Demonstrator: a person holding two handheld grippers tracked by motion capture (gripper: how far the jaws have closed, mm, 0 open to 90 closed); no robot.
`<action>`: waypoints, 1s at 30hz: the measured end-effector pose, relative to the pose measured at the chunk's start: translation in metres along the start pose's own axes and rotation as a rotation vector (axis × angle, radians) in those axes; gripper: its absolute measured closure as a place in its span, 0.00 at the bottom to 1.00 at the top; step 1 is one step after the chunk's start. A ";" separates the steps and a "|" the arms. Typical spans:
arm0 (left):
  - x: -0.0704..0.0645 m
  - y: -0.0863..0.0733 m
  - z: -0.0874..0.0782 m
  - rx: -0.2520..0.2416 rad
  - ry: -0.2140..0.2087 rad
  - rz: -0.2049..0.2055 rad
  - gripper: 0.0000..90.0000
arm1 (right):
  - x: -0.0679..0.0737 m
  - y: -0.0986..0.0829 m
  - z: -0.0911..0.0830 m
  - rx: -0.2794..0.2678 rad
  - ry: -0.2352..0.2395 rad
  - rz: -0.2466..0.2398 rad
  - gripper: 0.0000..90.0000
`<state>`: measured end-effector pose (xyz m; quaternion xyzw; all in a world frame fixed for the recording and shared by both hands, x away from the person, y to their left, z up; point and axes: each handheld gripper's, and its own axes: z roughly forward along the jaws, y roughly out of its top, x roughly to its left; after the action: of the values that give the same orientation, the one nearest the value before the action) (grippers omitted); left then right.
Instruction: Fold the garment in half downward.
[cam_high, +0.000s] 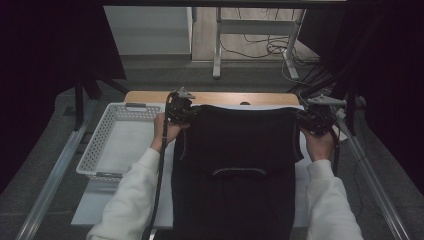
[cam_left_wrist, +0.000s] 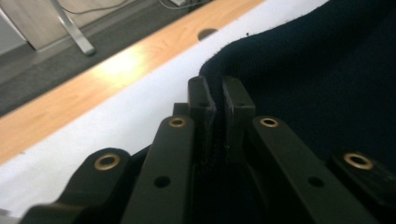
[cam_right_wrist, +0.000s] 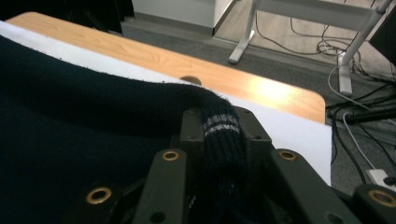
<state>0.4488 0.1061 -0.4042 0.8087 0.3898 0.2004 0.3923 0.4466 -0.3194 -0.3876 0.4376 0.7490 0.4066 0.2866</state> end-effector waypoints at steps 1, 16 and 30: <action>0.002 0.002 -0.001 -0.003 0.003 -0.005 0.92 | 0.000 0.003 0.000 -0.002 -0.003 -0.005 0.83; -0.006 -0.013 -0.001 0.005 -0.021 -0.018 0.48 | -0.002 -0.009 0.008 0.011 0.055 0.074 0.41; -0.036 -0.046 -0.018 0.010 -0.073 0.029 0.45 | -0.001 -0.091 -0.018 0.129 0.043 0.110 0.42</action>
<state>0.3935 0.1038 -0.4304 0.8230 0.3643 0.1744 0.3995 0.3942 -0.3528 -0.4566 0.4868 0.7545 0.3819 0.2187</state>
